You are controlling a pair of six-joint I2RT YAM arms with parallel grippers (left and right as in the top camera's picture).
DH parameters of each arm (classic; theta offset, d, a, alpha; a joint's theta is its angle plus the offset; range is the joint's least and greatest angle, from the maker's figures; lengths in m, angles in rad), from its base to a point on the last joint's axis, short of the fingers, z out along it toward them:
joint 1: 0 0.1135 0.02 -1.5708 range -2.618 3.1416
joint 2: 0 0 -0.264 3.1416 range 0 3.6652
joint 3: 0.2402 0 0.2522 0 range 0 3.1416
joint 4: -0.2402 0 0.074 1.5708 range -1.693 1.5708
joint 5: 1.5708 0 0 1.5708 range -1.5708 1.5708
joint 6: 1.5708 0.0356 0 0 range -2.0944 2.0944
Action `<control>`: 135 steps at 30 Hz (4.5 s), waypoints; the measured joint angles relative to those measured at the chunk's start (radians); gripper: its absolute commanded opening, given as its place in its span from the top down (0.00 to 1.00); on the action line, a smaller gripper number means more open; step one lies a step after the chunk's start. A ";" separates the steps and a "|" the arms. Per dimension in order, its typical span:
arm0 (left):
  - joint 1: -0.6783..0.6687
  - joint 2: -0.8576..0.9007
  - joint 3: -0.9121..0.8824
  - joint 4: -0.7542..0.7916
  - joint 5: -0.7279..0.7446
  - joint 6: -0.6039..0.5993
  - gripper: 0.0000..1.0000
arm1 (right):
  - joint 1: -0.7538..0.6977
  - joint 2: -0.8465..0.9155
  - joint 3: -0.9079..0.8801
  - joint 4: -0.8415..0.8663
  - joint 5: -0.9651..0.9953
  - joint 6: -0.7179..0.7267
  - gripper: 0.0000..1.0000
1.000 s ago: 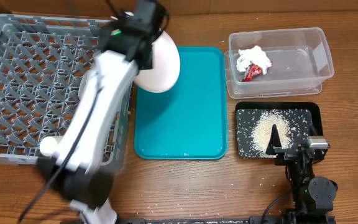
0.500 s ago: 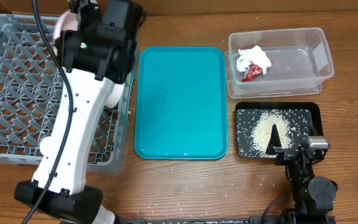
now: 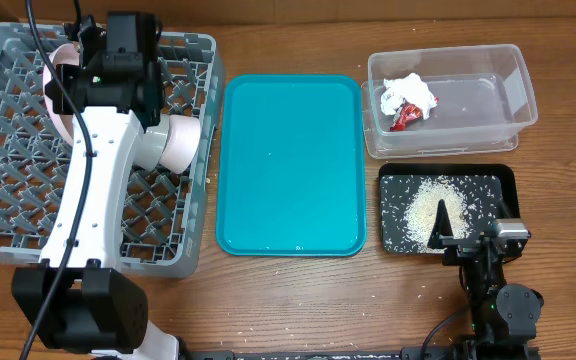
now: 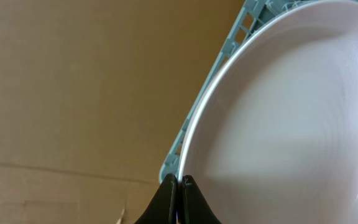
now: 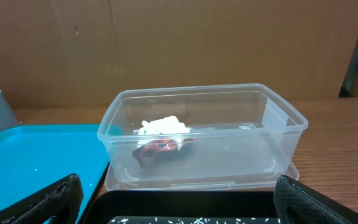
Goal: Sort waste into correct bins and load items into the dishwasher
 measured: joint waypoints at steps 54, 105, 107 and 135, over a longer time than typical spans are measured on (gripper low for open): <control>0.149 0.002 -0.115 0.235 0.222 0.195 0.90 | 0.000 0.000 0.000 0.000 0.000 0.000 0.00; -0.233 -0.595 0.083 -0.481 1.171 -0.254 0.00 | 0.000 0.000 0.000 0.000 0.000 0.000 0.00; -0.233 -0.613 0.048 -0.366 1.150 -0.248 0.00 | 0.000 0.000 0.000 0.000 0.000 -0.001 0.00; -0.151 -1.713 -1.350 0.602 1.191 -0.126 0.00 | 0.000 0.000 0.000 0.000 0.000 -0.001 0.00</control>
